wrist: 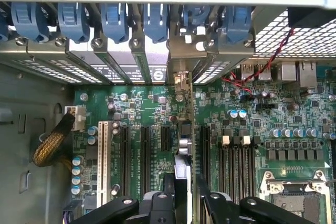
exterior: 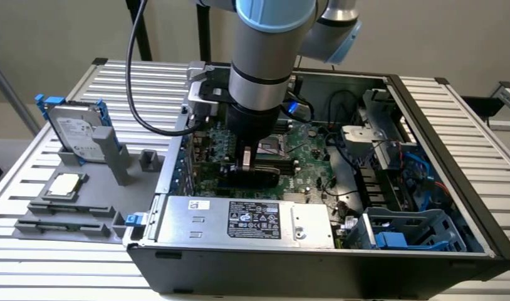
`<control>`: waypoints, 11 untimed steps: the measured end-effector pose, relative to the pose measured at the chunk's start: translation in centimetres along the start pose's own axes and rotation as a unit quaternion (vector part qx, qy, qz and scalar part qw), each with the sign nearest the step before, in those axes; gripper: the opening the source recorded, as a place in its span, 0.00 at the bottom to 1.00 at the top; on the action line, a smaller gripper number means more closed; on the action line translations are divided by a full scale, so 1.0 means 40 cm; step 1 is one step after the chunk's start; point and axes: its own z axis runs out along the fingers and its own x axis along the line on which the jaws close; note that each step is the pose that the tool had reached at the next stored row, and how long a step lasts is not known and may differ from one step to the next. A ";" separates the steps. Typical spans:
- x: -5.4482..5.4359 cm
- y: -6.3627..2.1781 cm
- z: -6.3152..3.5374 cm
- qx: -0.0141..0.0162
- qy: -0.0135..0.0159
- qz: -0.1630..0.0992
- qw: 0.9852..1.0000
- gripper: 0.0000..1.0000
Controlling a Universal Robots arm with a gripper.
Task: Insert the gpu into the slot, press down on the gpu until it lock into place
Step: 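Insert the gpu into the slot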
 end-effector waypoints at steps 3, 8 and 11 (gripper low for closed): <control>-0.001 0.000 0.000 -0.001 -0.001 0.000 1.000 0.26; -0.001 -0.002 0.000 -0.002 -0.001 0.000 1.000 0.26; -0.001 -0.003 0.000 -0.002 -0.001 0.000 1.000 0.26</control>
